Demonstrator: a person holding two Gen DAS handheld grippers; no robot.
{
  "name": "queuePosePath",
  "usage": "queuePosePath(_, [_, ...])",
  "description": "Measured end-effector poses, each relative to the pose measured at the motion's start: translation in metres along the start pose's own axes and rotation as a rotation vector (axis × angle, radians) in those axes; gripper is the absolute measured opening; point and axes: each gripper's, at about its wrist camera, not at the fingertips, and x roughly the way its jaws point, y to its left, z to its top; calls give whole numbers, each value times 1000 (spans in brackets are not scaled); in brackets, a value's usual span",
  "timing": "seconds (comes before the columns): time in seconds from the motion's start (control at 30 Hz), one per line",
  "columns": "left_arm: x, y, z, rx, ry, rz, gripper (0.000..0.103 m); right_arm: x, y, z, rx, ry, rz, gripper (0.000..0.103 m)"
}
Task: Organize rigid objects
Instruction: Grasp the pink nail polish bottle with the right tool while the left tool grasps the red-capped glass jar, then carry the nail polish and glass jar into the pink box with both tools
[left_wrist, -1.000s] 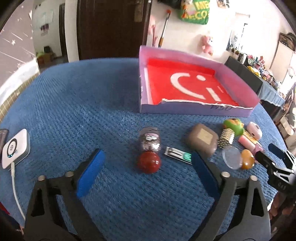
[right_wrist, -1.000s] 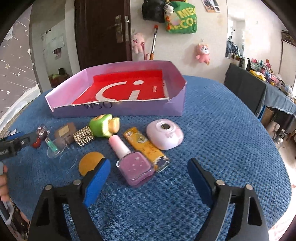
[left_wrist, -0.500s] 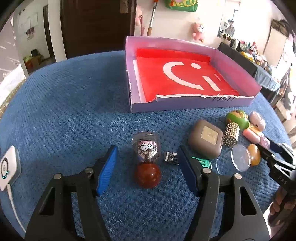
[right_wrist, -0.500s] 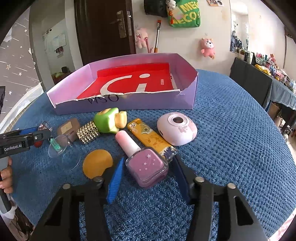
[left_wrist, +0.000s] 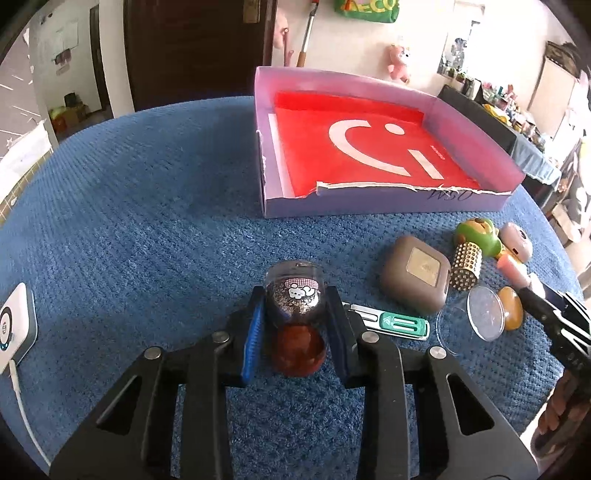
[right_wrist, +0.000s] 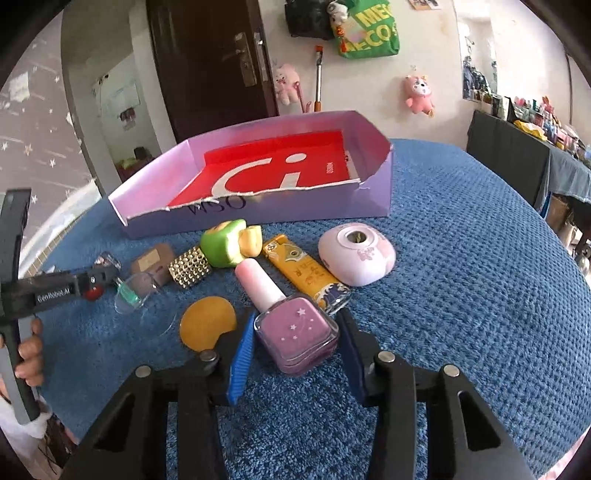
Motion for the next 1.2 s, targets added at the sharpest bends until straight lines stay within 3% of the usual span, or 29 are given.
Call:
queuePosePath(0.67, [-33,-11,14,9,-66,-17,29,-22,-1,31,-21,-80,18,46])
queuePosePath(0.93, [-42,-18,44,23,-96,-80,29,-24,3,67,-64,-132,20,46])
queuePosePath(1.2, [-25,-32,87,69,-63,-106,29,12,-4,114,-90,-79,21,46])
